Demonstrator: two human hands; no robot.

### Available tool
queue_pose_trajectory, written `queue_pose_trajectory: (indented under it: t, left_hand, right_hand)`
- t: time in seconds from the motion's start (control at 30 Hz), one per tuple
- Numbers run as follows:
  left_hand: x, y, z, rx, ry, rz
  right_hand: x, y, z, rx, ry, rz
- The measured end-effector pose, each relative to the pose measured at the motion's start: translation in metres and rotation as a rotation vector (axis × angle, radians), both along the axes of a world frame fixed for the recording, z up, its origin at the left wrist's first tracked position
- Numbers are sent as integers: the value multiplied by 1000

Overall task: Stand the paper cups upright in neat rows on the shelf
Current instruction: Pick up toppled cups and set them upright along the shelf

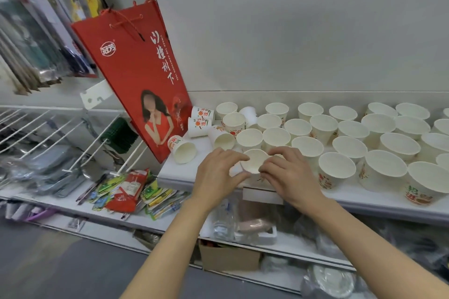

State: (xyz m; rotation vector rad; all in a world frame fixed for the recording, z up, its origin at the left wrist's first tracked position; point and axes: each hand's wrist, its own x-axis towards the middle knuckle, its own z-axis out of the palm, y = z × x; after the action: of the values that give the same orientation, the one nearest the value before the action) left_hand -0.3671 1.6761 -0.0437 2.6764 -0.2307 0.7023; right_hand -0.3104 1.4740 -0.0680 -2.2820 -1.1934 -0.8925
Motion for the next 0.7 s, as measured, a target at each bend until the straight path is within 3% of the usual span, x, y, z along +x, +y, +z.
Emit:
queue_pose_trajectory:
  t: [0.07,0.13,0.27,0.37,0.5,0.7]
  left_hand:
    - [5,28,-1,-80,-70,141]
    - [14,64,-1,-37,-78,347]
    - [30,114,-11,166,186,574]
    - [36,128,-15,222,186,576]
    - [42,132,1,169,44,505]
    - [63,141,13,70,253,412]
  right_hand:
    - [3,1,0,-25,9,-12]
    - [6,3,0,-40,20,-22]
    - [7,13,1,14,18,-44]
    - [8,27,9,131,-8,-74]
    - [24,64,29,175,-63,-69]
    - [76,131,45,-193,94,-200]
